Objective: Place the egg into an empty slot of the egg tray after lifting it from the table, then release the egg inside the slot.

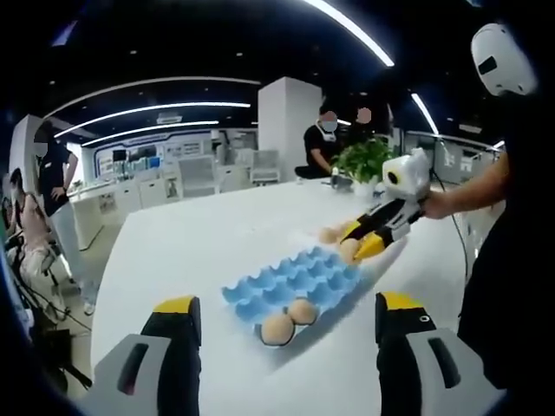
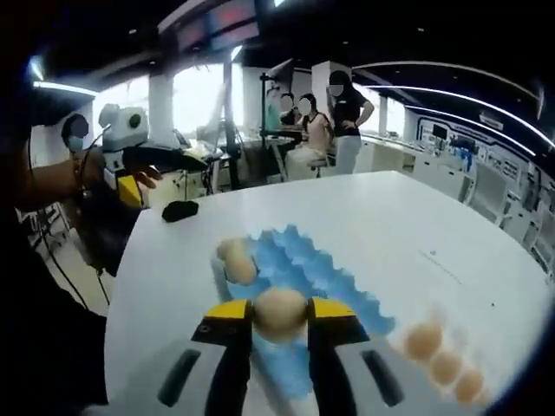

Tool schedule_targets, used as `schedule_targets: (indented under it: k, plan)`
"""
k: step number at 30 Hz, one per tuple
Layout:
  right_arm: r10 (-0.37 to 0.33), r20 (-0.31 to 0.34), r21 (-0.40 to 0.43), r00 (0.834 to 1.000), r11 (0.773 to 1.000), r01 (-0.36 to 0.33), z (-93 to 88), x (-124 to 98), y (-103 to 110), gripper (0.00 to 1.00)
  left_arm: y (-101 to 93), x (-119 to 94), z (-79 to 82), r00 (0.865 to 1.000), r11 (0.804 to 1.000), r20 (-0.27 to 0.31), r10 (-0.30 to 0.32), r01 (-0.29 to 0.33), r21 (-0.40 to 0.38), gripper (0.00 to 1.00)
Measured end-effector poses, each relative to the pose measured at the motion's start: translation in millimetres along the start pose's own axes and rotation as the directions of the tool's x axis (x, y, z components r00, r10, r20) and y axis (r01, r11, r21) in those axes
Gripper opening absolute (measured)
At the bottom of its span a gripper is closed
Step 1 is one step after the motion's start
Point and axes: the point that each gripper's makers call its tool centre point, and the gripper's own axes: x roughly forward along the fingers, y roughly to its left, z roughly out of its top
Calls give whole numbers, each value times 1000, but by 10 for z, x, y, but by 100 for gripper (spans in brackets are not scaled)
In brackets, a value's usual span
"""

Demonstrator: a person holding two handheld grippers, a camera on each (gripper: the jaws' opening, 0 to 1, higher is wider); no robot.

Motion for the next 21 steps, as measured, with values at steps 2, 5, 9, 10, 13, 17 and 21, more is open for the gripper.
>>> schedule_targets:
  k: [2,5,9,10,13,17,21]
  plan:
    - [20,-1,-15,1000,1000,-20,23,81,52,24,6,0,-1,1000,1000,1,3,-3,0,84]
    - [41,-16,-29,999,999,-42,9,182,103,24,15,-9,12,1000,1000,10,7,-7,-3,84]
    - [59,-24,-31,998,998,-60,3,276,145,25,21,-21,3,1000,1000,6,9,-9,0,83]
    - [64,-26,-30,998,997,-64,4,308,157,25,18,-25,-6,1000,1000,2,7,-7,3,83]
    - [76,-30,-33,997,997,-77,4,378,186,25,25,-29,-23,1000,1000,-3,10,-10,2,83]
    - [86,-40,-43,995,995,-88,-10,462,215,25,33,-38,-26,1000,1000,-3,12,-12,-3,82]
    - [97,-46,-45,994,994,-99,-18,539,236,25,70,-45,-23,1000,1000,2,26,-26,-2,85]
